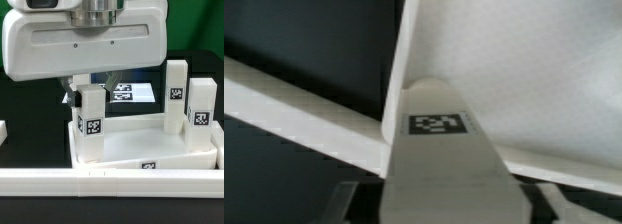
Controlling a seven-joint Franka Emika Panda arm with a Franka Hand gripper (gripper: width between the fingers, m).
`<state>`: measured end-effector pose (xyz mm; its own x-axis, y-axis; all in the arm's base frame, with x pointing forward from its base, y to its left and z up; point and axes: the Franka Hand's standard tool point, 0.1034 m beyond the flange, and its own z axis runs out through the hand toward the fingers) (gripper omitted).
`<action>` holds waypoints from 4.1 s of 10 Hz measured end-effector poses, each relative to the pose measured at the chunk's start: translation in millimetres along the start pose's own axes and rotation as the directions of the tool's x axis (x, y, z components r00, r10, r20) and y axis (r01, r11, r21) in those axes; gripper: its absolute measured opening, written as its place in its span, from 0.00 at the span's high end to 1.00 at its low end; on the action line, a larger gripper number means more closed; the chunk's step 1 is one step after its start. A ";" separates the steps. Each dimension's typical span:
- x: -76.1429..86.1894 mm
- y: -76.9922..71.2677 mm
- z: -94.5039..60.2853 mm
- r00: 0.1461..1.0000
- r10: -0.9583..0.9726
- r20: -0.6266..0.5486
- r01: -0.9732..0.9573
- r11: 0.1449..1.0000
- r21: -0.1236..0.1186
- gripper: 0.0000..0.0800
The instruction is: Assemble desk
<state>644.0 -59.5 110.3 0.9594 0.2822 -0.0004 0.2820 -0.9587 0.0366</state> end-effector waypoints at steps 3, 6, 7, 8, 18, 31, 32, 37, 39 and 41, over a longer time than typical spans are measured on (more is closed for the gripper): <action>-0.4 -0.2 0.5 0.972 0.236 0.000 -0.236 0.972 0.005 0.64; -1.9 1.9 1.3 0.844 0.536 0.004 -0.536 0.844 0.032 0.64; -1.7 2.0 1.4 0.776 0.631 0.007 -0.631 0.775 0.035 0.64; -1.3 1.7 1.7 0.713 0.701 0.008 -0.701 0.713 0.034 0.64; 1.1 -2.6 2.1 -0.035 0.998 0.048 -0.999 -0.037 0.027 0.64; 3.7 -6.5 2.7 0.886 0.463 -0.017 -0.463 0.886 0.038 0.19; 3.7 -5.3 2.7 0.914 0.406 -0.021 -0.405 0.914 0.036 0.19; 2.6 -3.0 2.8 0.995 0.096 -0.028 -0.096 0.995 0.020 0.19; 2.2 -2.5 3.0 0.996 0.084 -0.026 -0.084 0.996 0.016 0.54; 2.2 -2.3 3.0 0.996 0.085 -0.026 -0.085 0.996 0.016 0.64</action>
Offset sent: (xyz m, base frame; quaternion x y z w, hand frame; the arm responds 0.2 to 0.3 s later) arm -0.0126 -0.0027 -0.0069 0.0360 -0.0133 0.2924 0.9555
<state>645.4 -56.8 107.2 0.9793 0.2005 0.0290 0.2000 -0.9796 0.0201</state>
